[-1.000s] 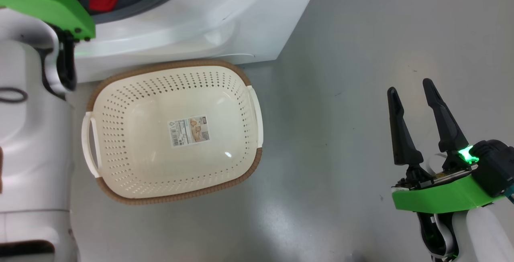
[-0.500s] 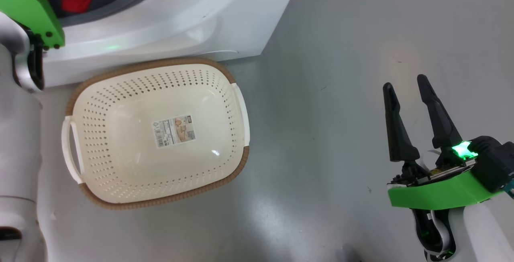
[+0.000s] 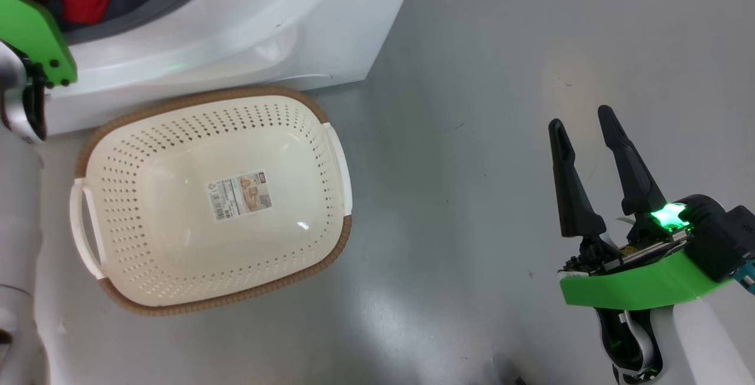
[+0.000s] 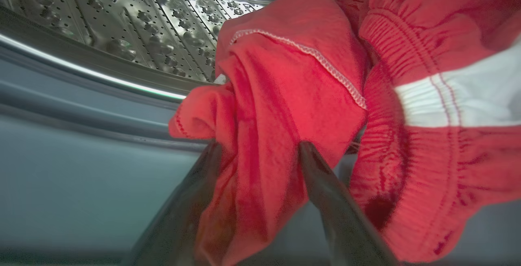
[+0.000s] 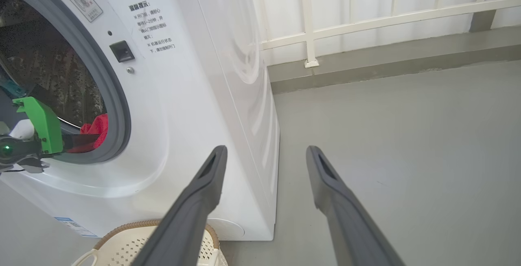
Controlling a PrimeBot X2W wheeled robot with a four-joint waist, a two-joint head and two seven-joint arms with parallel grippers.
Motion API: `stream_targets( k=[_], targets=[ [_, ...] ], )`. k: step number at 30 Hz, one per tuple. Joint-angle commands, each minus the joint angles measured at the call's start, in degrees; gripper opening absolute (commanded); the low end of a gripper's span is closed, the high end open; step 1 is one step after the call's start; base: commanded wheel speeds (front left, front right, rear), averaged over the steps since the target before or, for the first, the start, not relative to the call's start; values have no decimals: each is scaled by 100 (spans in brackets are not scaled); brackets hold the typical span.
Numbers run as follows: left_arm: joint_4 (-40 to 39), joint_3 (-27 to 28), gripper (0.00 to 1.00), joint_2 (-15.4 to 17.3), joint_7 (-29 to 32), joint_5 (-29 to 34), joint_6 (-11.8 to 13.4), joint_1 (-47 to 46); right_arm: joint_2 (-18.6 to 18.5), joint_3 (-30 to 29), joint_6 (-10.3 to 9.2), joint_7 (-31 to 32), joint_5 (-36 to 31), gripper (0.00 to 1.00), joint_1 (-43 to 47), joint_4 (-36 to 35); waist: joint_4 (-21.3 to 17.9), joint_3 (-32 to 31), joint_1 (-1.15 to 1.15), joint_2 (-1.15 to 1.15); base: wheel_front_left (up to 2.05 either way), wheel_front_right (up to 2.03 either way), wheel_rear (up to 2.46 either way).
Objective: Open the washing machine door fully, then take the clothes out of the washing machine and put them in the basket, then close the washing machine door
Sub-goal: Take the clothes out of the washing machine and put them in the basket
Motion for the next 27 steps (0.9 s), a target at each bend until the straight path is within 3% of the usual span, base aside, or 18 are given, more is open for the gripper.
stream_targets(
  k=[1, 4, 5, 7, 8, 9, 27],
  targets=[
    [-53, 13, 100, 340, 25, 34, -5, -121, -38, 160, 28, -36, 137, 100, -1, -155, -34, 20, 0, 0, 0, 0, 0],
    [35, -42, 98, 383, 39, 54, -16, -168, -38, 195, 28, -36, 175, 100, -3, -163, -69, 35, 0, 0, 0, 0, 0],
    [91, -79, 67, 407, 44, 65, -30, -195, -38, 223, 28, -36, 193, 100, -6, -163, -89, 42, 0, 0, 0, 0, 0],
    [159, -115, 34, 420, 69, 75, -31, -208, -38, 233, 28, -36, 205, 100, -10, -164, -103, 47, 0, 0, 0, 0, 0],
    [200, -139, 11, 430, 100, 86, -30, -211, -38, 237, 28, -36, 212, 100, -15, -164, -110, 51, 0, 0, 0, 0, 0],
    [231, -150, 0, 437, 114, 84, -32, -213, -38, 240, 28, -36, 220, 100, -20, -164, -116, 53, 0, 0, 0, 0, 0],
    [13, 0, 0, 339, -1369, -333, -384, -91, -38, 220, 28, -36, 225, 100, -64, -118, 5, -83, 0, 0, 0, 0, 0]
  ],
)
